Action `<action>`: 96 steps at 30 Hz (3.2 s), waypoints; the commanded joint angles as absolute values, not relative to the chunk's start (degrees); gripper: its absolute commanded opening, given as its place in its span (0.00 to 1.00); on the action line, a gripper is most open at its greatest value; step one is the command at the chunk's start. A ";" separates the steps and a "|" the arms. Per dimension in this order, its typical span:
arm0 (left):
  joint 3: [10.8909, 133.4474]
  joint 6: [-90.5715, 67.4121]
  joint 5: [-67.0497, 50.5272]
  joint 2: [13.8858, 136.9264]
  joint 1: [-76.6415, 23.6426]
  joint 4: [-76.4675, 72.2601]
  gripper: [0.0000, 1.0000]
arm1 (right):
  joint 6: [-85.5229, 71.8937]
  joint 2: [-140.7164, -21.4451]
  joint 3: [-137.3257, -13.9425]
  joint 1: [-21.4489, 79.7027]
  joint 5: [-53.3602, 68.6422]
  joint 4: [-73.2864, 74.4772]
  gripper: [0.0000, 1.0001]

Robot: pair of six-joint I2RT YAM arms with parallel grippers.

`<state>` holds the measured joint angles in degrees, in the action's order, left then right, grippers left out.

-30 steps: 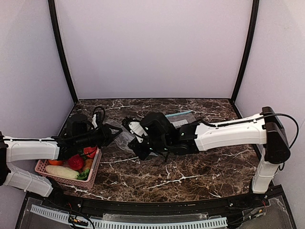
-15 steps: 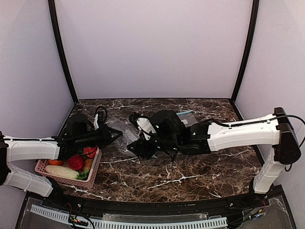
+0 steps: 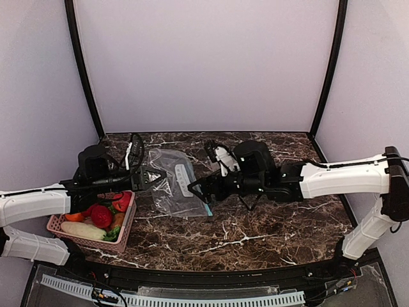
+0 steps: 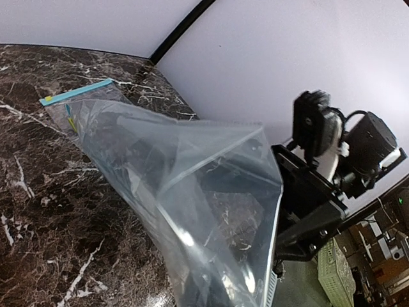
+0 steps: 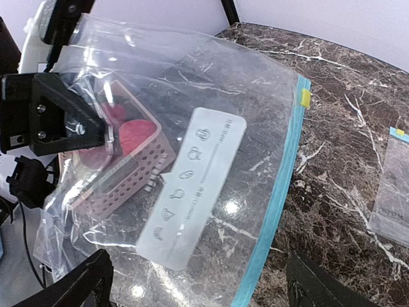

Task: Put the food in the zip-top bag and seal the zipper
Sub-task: Pass from the left arm to the right, then pass from the right arm to the left

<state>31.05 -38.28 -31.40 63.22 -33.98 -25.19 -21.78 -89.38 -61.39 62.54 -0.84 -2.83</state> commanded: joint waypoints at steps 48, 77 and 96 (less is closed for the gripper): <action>32.66 -35.36 -46.97 54.07 -34.01 -25.42 0.65 | -37.34 -81.74 -46.94 52.91 32.70 -34.70 0.00; 57.25 -3.36 -29.65 55.25 -28.83 30.31 0.99 | -21.62 -75.07 -51.74 53.06 29.09 -2.05 0.00; 60.68 -7.50 -47.56 61.94 -34.66 20.24 0.95 | -20.18 -81.89 -57.85 57.62 41.86 -1.19 0.00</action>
